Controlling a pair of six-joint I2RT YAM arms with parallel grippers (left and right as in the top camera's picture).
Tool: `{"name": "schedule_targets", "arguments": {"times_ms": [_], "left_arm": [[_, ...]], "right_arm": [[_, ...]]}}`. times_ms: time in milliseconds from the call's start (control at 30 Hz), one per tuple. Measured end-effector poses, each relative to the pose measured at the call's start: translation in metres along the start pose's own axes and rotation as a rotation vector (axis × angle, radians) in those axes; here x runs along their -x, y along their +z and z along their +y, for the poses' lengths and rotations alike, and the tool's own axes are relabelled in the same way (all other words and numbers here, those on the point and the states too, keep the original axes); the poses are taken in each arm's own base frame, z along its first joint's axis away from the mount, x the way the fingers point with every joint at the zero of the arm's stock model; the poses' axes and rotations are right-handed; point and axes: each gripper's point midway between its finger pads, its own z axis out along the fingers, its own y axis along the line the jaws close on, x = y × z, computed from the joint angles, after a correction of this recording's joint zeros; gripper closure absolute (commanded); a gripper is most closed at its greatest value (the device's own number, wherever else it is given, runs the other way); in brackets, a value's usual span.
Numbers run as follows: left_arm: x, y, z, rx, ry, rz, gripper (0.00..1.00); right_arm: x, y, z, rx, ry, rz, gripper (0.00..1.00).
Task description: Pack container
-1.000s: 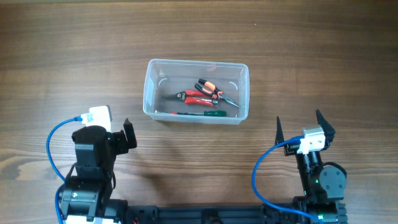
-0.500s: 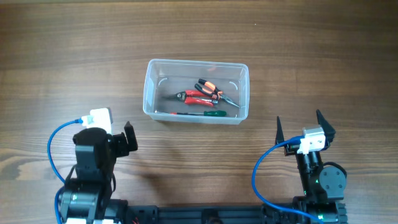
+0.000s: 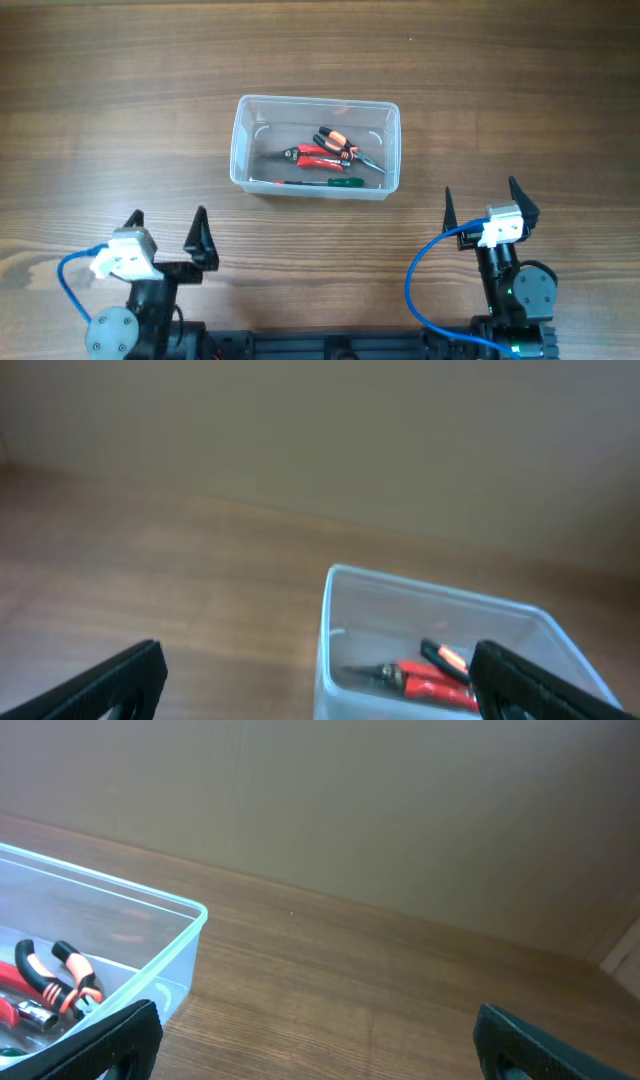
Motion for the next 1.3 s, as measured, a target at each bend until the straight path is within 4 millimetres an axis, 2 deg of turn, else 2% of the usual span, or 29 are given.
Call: {"name": "schedule_targets", "arguments": {"times_ms": [100,167,267,367,467,533,567,833,1300], "left_arm": [[0.011,0.014,0.0,-0.008,-0.007,-0.109,0.0],[0.006,0.025,0.003,-0.007,-0.011,-0.15,0.0],[-0.016,0.043,0.01,-0.005,-0.018,-0.175,0.0],[-0.036,0.054,0.015,-0.003,-0.036,-0.165,0.0],[-0.06,0.061,0.016,-0.018,-0.049,-0.113,0.0],[-0.084,0.064,0.013,-0.049,-0.05,-0.037,0.0],[-0.089,0.065,0.012,-0.059,-0.05,-0.023,0.0],[-0.089,0.064,0.003,-0.114,-0.055,-0.015,0.0],[-0.089,0.064,0.002,-0.121,-0.059,-0.014,0.0]], "right_arm": [[0.0,0.0,0.0,0.0,0.0,0.0,0.0],[0.0,0.0,0.0,0.0,0.0,0.001,0.0],[0.0,0.0,0.0,0.0,0.0,0.0,0.0],[0.0,0.0,0.0,0.0,0.0,0.0,0.0],[0.0,0.0,0.0,0.0,0.0,0.0,0.0],[0.0,0.0,0.0,0.0,0.0,0.0,0.0],[0.0,0.0,0.0,0.0,0.0,0.0,0.0],[0.0,0.0,0.0,0.0,0.0,0.0,0.0],[0.0,0.0,0.0,0.0,0.0,0.0,0.0]]}}
